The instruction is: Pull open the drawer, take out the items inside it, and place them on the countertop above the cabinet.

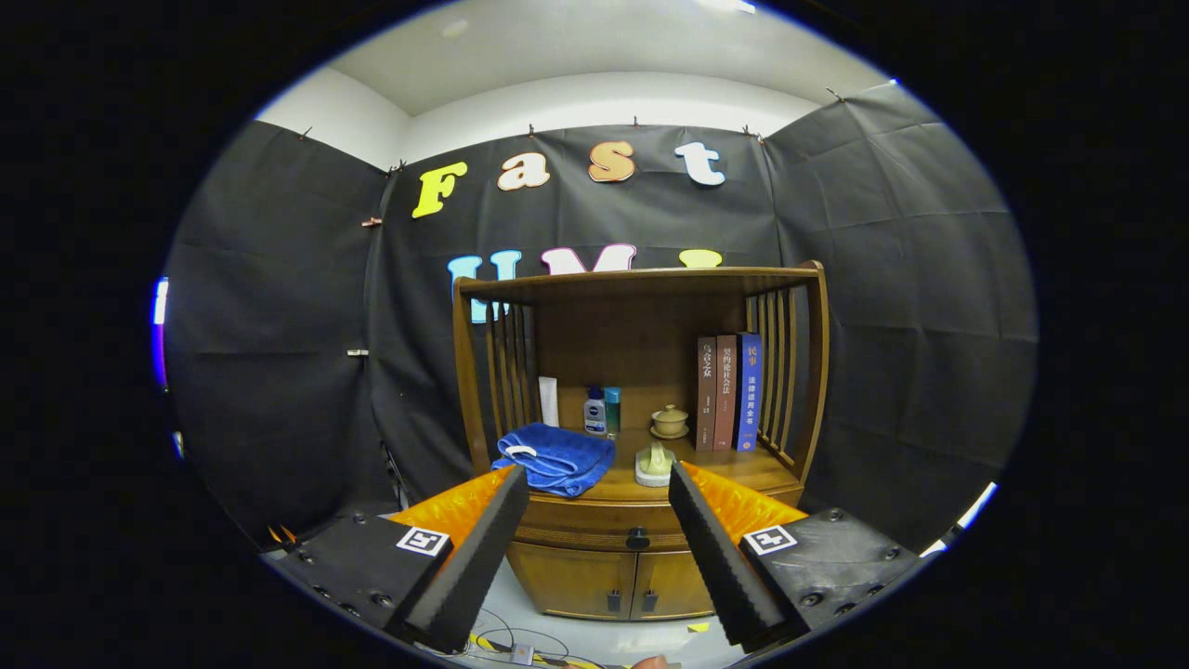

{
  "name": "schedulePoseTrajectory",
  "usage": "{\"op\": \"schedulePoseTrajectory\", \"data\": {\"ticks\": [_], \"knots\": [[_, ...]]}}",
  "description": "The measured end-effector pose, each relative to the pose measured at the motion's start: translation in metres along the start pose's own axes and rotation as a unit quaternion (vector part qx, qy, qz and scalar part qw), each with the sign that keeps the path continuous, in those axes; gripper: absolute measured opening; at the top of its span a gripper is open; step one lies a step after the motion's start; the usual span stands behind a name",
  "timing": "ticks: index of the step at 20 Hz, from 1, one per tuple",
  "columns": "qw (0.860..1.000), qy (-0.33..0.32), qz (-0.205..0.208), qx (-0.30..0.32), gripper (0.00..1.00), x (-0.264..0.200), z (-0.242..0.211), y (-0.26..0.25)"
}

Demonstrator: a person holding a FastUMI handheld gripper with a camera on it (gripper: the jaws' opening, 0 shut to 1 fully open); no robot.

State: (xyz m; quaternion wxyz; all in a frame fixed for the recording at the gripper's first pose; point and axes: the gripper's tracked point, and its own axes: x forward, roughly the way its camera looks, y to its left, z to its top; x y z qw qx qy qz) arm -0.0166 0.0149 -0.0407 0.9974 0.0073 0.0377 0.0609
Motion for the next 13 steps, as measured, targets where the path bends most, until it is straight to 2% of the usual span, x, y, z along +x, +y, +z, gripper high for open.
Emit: {"op": "schedulePoseTrajectory", "data": {"ticks": [13], "knots": [[1.0,0.0,0.001,0.003,0.99,-0.0027,-0.0039,0.0021]]}}
